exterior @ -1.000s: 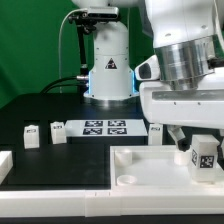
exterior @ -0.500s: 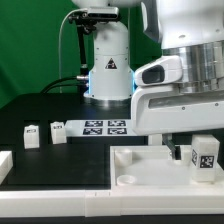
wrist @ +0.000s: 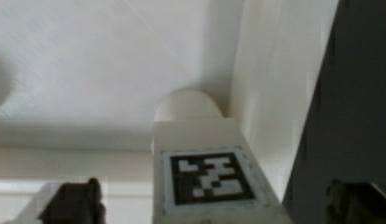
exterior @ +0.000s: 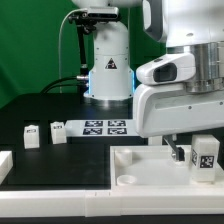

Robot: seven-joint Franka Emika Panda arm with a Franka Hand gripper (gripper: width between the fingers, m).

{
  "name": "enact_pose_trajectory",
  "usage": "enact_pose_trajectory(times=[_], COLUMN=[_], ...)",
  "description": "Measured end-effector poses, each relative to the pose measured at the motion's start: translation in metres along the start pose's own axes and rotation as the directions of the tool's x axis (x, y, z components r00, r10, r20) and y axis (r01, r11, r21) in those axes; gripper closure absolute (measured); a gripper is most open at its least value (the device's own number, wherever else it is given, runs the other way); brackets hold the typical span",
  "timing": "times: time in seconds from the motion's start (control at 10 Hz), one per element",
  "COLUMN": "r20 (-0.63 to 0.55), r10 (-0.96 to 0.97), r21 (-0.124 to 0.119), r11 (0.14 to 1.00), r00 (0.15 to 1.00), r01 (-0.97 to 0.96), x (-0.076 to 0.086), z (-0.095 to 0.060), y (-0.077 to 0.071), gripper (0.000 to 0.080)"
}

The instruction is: Assemble one leg

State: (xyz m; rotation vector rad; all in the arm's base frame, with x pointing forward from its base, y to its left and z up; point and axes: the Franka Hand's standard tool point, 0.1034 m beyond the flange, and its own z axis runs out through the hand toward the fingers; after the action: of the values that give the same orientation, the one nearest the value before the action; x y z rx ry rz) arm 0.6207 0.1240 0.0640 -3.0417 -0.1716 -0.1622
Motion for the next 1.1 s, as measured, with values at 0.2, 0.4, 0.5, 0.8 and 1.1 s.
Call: enact_pose_trajectory(times=[0.2, 0.4, 0.5, 0.8, 1.1], r20=[0.0, 0.001, 0.001, -0.004, -0.012], r10=[0.0, 0.002, 0.01, 0.135, 0.615], r21=[0.0, -0.002, -0.002, 0.007, 0.055], r11=[1.0, 1.0, 1.0, 0.991, 0.788], r00=[1.0, 1.0, 1.0, 0.991, 0.789], r01=[0.0, -0.002, -0.01, -0.135, -0.613], x=[-0.0001, -0.0002, -0.0003, 0.0002, -0.0059], z=[0.0001, 0.0003, 0.0004, 0.0, -0.0005], y=[0.0003, 0.0024, 0.0024, 0.0034, 0.0051], gripper=[0.0369, 0.0508, 0.0508, 0.0508, 0.0508])
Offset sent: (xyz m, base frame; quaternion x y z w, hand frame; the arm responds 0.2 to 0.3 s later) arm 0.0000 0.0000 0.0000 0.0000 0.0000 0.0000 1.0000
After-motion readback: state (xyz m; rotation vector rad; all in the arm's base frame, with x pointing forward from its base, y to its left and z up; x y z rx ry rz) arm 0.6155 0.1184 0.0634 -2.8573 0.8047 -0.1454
